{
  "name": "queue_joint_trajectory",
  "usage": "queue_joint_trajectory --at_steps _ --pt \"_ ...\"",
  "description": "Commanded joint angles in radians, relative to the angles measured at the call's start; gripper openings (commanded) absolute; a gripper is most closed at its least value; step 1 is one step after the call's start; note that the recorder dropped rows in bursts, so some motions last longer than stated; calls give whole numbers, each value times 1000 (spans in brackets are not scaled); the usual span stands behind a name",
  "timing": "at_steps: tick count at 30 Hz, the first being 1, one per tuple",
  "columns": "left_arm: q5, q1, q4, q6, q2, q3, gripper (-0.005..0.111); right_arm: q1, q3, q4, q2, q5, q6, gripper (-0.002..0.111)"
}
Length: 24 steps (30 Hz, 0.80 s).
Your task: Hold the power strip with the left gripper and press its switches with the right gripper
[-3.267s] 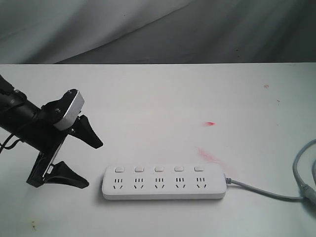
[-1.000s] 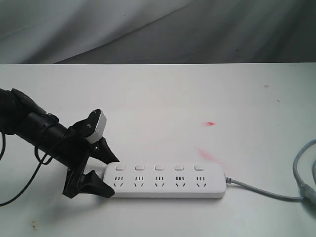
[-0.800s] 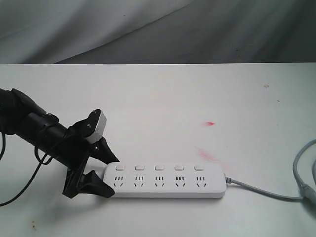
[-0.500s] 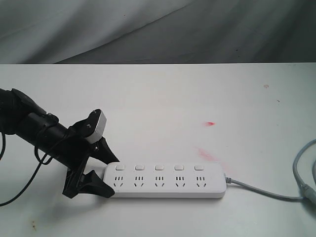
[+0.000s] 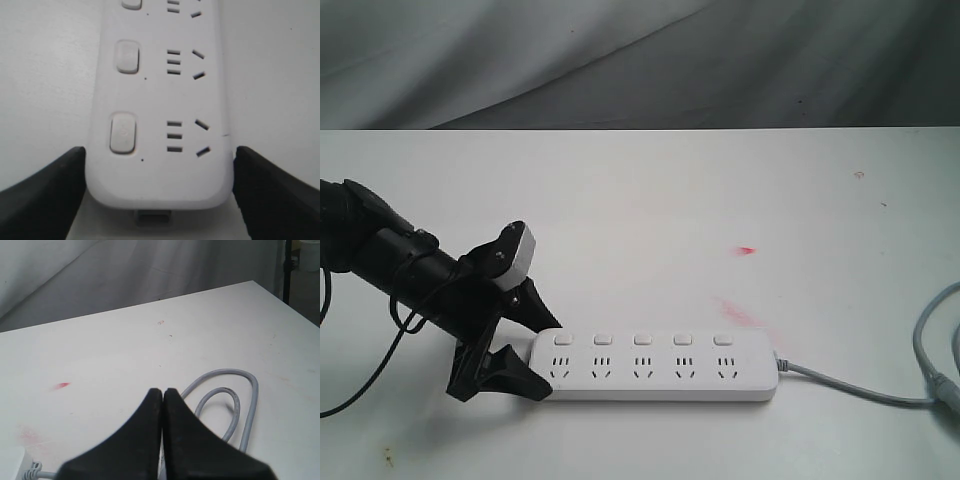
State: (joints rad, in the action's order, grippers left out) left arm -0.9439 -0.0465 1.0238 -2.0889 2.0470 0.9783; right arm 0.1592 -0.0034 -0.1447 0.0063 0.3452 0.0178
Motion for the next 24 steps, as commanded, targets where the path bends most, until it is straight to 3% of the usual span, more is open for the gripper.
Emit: queue_joint_trajectory --at_steps 1,14,19,24 --pt "3 -4 -10 -5 0 4 50 -1 3 4 -6 -1 0 0" --pt "3 -4 -10 -5 0 4 50 -1 3 6 -6 -41 -10 0" --pt "3 -4 -10 -5 0 4 50 -1 3 -13 -6 -157 -9 0" --pt "3 -4 -10 -5 0 4 50 -1 3 -41 -6 -436 -9 0"
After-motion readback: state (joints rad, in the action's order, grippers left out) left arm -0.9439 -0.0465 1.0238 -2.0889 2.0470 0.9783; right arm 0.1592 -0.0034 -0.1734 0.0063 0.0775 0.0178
